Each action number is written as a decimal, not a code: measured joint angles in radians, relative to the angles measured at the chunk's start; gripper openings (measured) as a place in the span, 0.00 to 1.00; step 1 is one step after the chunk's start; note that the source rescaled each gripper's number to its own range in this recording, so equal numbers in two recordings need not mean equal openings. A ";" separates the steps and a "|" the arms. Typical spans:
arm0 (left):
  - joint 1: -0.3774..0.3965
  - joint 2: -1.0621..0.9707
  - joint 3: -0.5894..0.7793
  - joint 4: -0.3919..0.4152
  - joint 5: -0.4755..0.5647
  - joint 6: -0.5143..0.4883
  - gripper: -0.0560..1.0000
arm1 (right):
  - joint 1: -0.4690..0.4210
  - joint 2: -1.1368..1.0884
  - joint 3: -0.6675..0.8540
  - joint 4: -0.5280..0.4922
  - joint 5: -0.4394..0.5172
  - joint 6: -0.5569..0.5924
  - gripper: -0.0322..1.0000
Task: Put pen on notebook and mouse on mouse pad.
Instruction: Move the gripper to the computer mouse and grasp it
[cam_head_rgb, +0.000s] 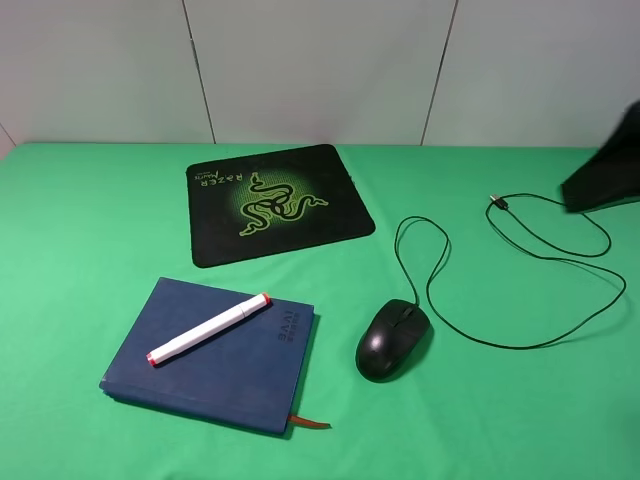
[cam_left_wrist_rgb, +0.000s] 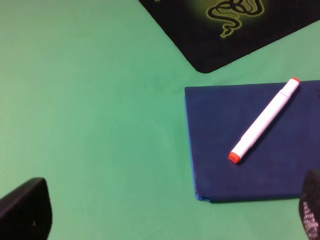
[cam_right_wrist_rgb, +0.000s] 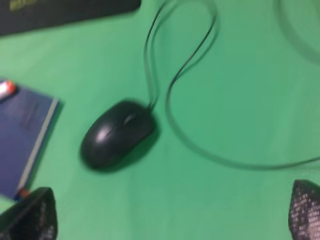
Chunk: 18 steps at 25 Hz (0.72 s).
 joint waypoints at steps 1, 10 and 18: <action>0.000 0.000 0.000 0.000 0.000 0.000 1.00 | 0.014 0.031 0.000 0.012 0.000 0.014 1.00; 0.000 0.000 0.000 0.000 0.000 0.000 1.00 | 0.252 0.212 0.000 -0.075 -0.093 0.309 1.00; 0.000 0.000 0.000 0.000 0.000 0.000 1.00 | 0.442 0.379 0.000 -0.237 -0.213 0.699 1.00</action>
